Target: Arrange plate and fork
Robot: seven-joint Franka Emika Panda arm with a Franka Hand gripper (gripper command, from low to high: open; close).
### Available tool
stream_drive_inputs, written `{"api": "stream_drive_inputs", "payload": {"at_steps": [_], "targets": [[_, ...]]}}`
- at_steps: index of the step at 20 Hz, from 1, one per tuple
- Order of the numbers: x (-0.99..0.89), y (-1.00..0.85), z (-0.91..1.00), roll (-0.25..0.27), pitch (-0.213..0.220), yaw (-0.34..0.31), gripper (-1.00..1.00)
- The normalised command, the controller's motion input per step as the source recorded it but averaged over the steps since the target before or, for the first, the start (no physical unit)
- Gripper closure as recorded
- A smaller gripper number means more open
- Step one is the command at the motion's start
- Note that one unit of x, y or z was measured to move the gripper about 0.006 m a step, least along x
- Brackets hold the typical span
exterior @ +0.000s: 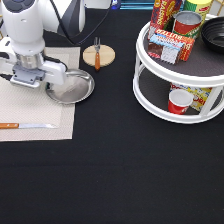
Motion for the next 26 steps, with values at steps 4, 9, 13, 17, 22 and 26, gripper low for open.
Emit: {"api": "stream_drive_inputs", "payload": {"at_steps": [4, 9, 13, 17, 22, 26], "targets": [[0.24, -0.65, 0.18, -0.062, 0.000, 0.009, -1.00], [0.26, -0.67, 0.11, -0.046, 0.000, 0.013, -1.00], [0.29, -0.63, 0.06, -0.030, 0.000, 0.025, -1.00], [0.28, -0.58, 0.10, -0.029, 0.000, 0.027, -1.00], [0.24, -0.34, 0.25, -0.053, 0.001, 0.036, -1.00], [0.04, 0.27, 0.52, -0.059, 0.016, 0.088, -1.00]]}}
